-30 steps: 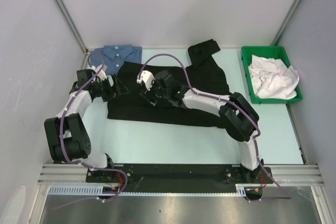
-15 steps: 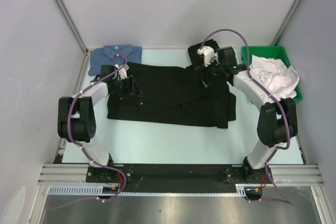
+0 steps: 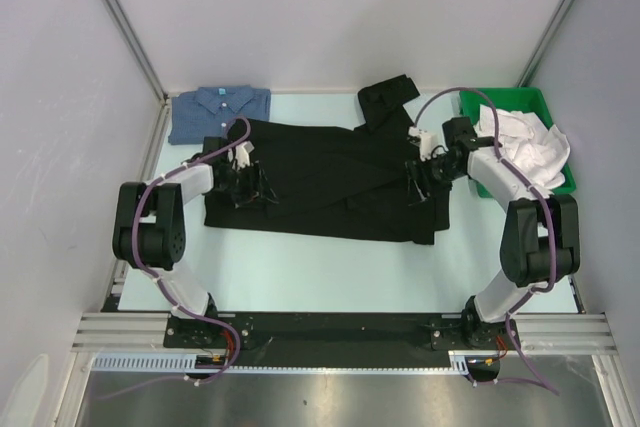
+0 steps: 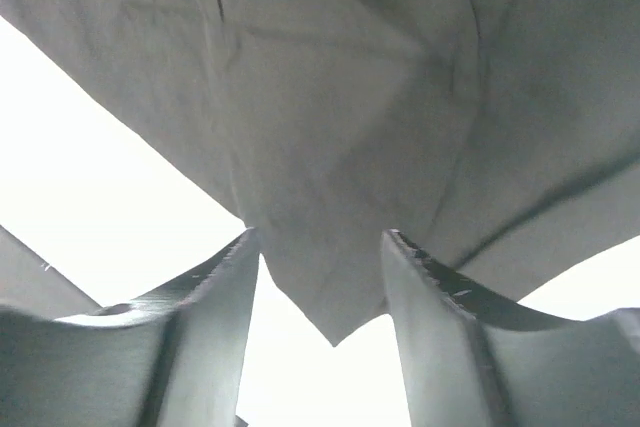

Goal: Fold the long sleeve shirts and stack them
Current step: Fold the shirt

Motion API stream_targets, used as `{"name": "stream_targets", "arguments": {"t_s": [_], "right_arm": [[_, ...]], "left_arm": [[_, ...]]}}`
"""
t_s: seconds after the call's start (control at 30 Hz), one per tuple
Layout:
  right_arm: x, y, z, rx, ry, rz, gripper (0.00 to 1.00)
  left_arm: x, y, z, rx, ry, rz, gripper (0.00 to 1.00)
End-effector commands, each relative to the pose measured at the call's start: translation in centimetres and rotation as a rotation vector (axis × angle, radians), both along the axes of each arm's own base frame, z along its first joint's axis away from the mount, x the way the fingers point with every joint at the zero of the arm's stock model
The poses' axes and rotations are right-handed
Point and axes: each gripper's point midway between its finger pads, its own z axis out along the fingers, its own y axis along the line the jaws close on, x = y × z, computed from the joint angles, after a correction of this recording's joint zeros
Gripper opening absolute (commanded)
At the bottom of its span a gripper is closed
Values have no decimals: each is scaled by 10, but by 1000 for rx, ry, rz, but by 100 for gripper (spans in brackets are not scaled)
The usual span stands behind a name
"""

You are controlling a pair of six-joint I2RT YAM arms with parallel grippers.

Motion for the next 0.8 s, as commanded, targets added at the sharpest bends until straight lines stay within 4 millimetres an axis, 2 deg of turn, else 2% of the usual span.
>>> {"name": "stream_targets", "arguments": {"t_s": [0.0,0.1,0.17,0.3,0.43,0.57,0.77], "right_arm": [[-32,-9,-2,75,161,1,54],[-49,-7,-14,71,223,67,53],[-54,-12,-29,33,278,74,51],[-60,-24,-40,-4,320,56,53],[-61,-34,-39,-25,310,48,55],[-72,-36,-37,-21,334,75,55],[-85,-34,-51,-20,411,89,53]], "left_arm": [[-4,-2,-5,-9,26,23,59],[-5,-1,-7,-2,28,24,58],[-6,-2,-4,-6,23,17,57],[-8,-2,3,-7,11,-2,58],[-13,-1,11,-5,-7,-26,59],[-18,-2,18,-15,-21,-48,61],[-19,11,20,-18,-27,-32,64]]}}
